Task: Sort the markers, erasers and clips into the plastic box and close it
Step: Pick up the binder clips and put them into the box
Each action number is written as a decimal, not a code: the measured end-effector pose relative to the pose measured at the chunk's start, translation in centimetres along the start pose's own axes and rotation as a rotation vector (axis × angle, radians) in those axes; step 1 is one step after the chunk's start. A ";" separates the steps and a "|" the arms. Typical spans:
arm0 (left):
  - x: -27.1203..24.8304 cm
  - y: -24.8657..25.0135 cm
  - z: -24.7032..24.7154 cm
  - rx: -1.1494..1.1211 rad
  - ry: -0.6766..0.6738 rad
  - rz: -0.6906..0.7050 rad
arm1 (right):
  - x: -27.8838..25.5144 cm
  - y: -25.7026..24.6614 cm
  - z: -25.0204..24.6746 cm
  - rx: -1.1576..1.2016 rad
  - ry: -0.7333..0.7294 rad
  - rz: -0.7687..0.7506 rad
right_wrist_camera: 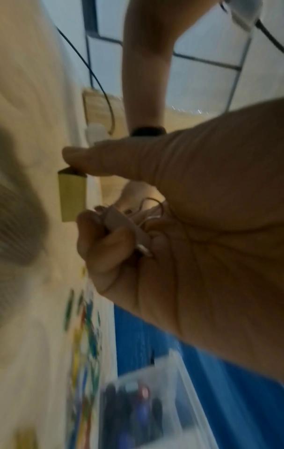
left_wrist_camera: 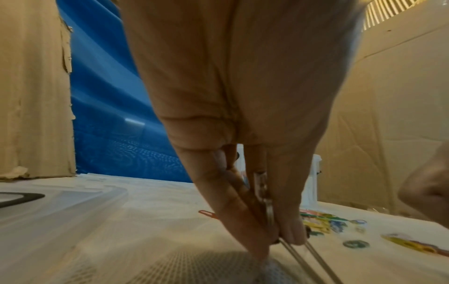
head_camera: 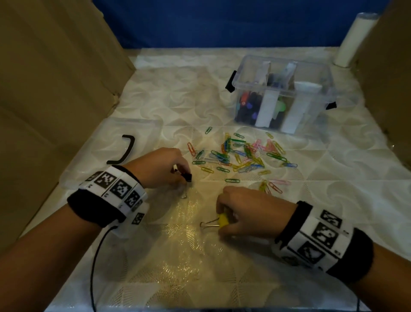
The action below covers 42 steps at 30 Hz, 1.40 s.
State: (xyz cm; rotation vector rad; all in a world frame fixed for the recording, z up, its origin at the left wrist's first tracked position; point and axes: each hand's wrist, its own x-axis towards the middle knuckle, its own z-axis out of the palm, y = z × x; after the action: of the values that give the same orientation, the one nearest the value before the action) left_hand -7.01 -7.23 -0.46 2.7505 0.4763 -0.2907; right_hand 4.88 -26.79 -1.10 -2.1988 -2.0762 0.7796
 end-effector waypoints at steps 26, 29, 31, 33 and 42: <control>7.6 8.5 -6.3 -0.121 0.233 0.062 | 2.8 24.8 -23.9 0.069 0.492 0.585; 8.2 9.6 -6.9 -0.121 0.298 0.072 | 1.7 24.9 -22.2 0.104 0.588 0.560; 8.9 10.6 -7.9 -0.113 0.358 0.083 | 1.3 25.1 -20.1 0.130 0.611 0.623; 10.4 12.1 -9.4 -0.125 0.435 0.088 | 1.4 24.7 -17.8 0.158 0.598 0.660; 26.6 20.1 -14.8 -0.050 0.440 -0.020 | 1.3 23.6 -14.2 0.149 0.756 0.578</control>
State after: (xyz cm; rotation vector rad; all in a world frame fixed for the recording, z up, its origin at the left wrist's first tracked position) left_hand 26.77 -12.13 12.24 2.7567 0.6090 0.3263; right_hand 32.01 -23.73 2.76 -2.4719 -1.0235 0.0430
